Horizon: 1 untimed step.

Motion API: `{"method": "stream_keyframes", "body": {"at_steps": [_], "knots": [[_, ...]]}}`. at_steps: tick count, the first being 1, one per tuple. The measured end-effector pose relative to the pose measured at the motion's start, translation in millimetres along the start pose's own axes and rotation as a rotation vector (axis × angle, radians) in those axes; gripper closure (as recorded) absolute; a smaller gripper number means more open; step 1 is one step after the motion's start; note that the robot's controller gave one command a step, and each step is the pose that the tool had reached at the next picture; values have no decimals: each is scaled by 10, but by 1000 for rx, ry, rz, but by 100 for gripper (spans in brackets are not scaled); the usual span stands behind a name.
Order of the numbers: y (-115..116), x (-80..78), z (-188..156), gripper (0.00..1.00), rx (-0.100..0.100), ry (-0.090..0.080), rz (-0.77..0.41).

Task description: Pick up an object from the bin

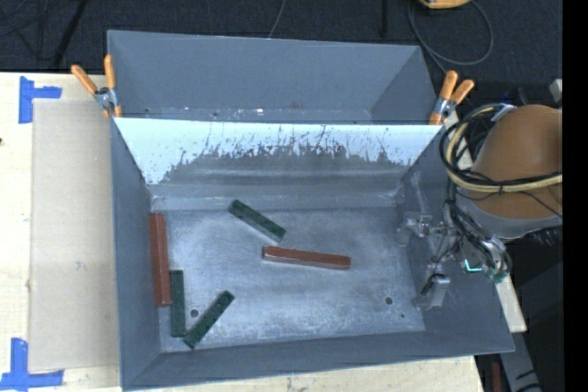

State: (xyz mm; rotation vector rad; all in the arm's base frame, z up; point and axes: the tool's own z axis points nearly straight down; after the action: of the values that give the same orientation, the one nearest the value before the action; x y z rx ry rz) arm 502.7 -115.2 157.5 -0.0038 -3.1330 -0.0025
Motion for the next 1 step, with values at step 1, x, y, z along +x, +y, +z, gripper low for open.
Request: {"method": "stream_keyframes", "body": {"at_steps": [1], "knots": [[469, -567, 642, 0, -1, -7, -110]]}}
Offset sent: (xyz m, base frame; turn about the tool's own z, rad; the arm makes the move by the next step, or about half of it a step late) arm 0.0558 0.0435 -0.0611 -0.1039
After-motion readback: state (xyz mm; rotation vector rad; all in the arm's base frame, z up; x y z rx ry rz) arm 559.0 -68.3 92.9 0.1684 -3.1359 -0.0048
